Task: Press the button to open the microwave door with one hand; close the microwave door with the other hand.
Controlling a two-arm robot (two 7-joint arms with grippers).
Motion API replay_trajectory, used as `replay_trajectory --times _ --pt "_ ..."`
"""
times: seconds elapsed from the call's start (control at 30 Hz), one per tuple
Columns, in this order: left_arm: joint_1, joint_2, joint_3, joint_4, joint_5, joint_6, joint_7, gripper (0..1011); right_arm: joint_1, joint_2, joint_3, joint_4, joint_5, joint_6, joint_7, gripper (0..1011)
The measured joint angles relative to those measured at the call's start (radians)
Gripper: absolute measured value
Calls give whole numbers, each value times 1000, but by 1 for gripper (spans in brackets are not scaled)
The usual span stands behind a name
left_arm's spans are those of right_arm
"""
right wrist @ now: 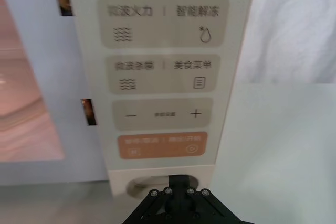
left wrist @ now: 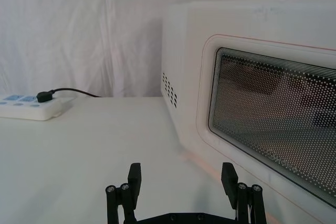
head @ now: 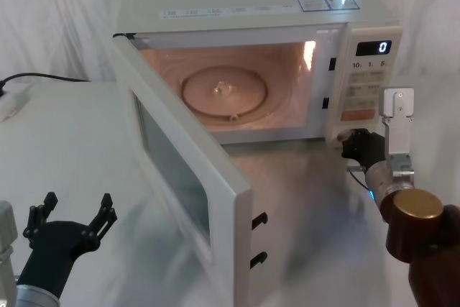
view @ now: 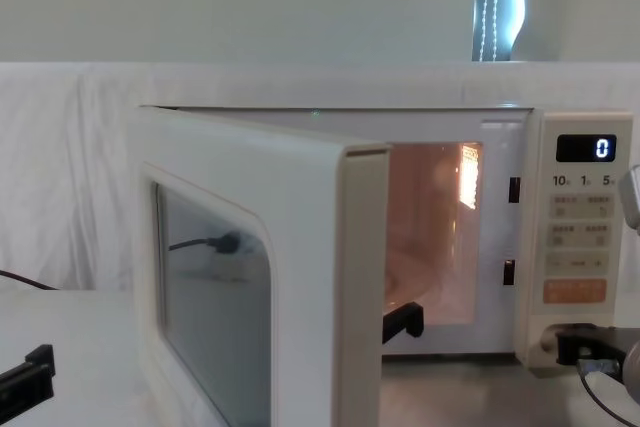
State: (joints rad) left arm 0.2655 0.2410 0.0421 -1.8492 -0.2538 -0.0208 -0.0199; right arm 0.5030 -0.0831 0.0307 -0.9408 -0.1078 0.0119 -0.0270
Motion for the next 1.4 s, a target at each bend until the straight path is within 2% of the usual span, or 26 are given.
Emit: replay_trajectory --times 0.2,0.23,0.3,0.8,1.13,1.4 --pt "0 0 0 0 0 0 0 1001 -64 10 -21 -118 28 60 58 0" --pt "0 0 0 0 0 0 0 1001 -64 10 -21 -118 28 60 58 0" --pt "0 0 0 0 0 0 0 1001 -96 16 -34 -175 38 92 83 0" --pt "0 0 0 0 0 0 0 1001 -251 58 -95 -426 82 216 151 0" --pt "0 0 0 0 0 0 0 1001 -343 104 -126 -570 106 231 180 0" --pt "0 0 0 0 0 0 0 1001 -401 137 -147 -651 119 205 187 0"
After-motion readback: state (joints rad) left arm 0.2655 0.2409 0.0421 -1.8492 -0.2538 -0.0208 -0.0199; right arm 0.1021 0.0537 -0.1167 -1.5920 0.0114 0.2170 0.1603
